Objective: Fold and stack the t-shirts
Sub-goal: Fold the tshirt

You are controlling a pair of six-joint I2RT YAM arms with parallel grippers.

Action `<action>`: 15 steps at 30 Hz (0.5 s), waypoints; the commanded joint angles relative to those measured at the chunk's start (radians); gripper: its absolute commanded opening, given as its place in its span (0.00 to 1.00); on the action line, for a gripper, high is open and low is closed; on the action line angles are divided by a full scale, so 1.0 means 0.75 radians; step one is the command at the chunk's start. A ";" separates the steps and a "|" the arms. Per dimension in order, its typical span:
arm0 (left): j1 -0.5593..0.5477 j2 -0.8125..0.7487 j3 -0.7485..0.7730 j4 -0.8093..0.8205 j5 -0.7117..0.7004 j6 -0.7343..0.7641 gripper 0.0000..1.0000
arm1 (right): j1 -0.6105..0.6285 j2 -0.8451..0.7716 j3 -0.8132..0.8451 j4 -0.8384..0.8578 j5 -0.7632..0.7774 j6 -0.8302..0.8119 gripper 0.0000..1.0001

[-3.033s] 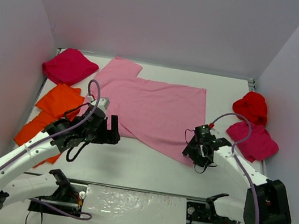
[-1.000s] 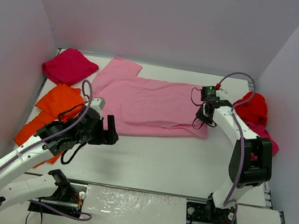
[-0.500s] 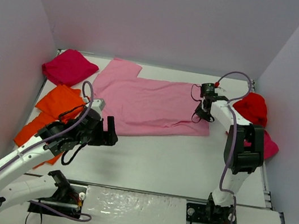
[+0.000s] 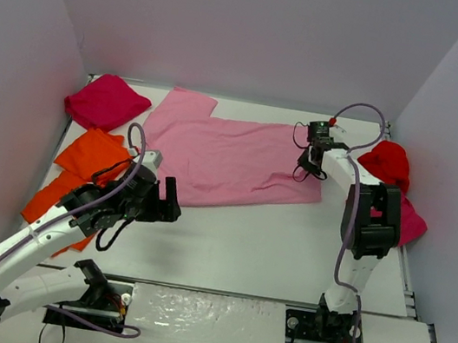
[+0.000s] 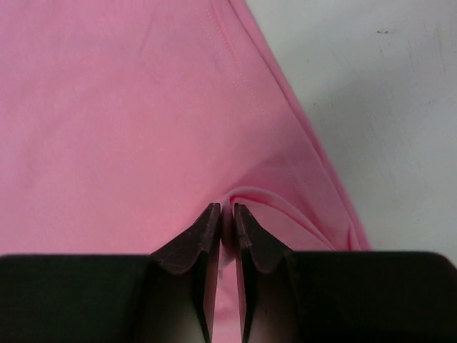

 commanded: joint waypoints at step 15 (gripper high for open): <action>-0.011 0.033 0.040 0.048 -0.017 0.004 0.79 | -0.021 -0.101 -0.047 0.213 -0.156 -0.008 0.45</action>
